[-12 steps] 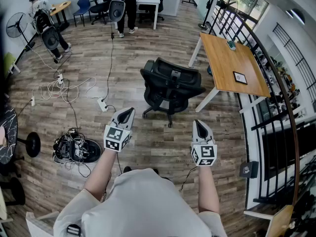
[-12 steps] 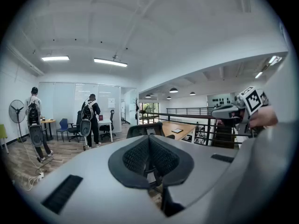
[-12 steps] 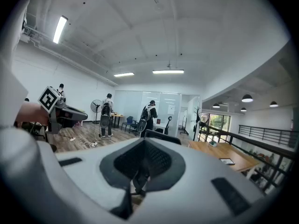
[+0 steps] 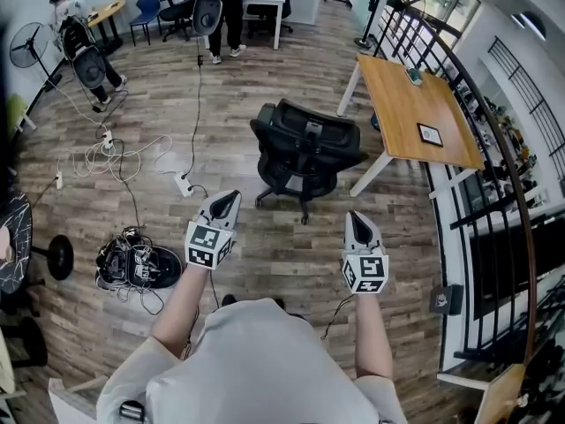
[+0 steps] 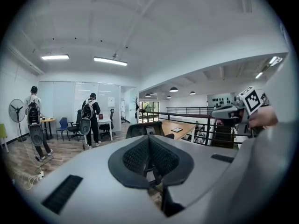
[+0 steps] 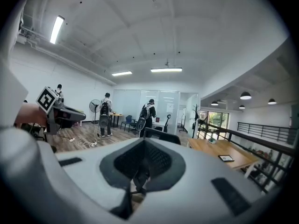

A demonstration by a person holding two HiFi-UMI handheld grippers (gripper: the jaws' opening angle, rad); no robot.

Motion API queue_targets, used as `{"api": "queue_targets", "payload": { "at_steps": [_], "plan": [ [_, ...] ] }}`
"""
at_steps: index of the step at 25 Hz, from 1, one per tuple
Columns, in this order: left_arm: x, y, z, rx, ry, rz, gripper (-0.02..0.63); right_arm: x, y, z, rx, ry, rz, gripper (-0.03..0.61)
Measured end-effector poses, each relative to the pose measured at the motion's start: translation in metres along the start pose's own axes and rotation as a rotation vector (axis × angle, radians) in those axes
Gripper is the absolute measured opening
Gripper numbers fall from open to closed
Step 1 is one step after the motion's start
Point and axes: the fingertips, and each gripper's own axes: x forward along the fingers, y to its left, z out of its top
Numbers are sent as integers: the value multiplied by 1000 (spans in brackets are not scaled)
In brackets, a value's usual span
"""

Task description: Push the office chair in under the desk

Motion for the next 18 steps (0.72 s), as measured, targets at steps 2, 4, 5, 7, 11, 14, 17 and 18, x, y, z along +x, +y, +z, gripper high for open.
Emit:
{"api": "queue_targets", "payload": {
  "at_steps": [2,4,5,7,11,14,17,18],
  "plan": [
    [1,0,0,-3,2,0,-5,0,-2,0,1,1,-1,3],
    [2,-2,1,-5,2,1,-5,-1,-5,0,3,-2,-5,3],
    [3,-4,1,-6,1,1,-5,-2,-6,1,3,-4,-6,3],
    [2,-6,2,-7,-2,1,-3,-4,-7,1,3,-9,-4,3],
    [4,-10,2,-14,-10,1,9,-6,-8,0,0,-17,12,5],
    [8,-16,0,-18,-10,1,28,-6,-11,-3,5,-24,21,11],
    [9,-21,-1,-21,-9,6,57,-7,-17,-5,7,-25,19,27],
    [9,-23,-2,-23,-8,10,72,-8,-19,-7,8,-24,19,36]
  ]
}}
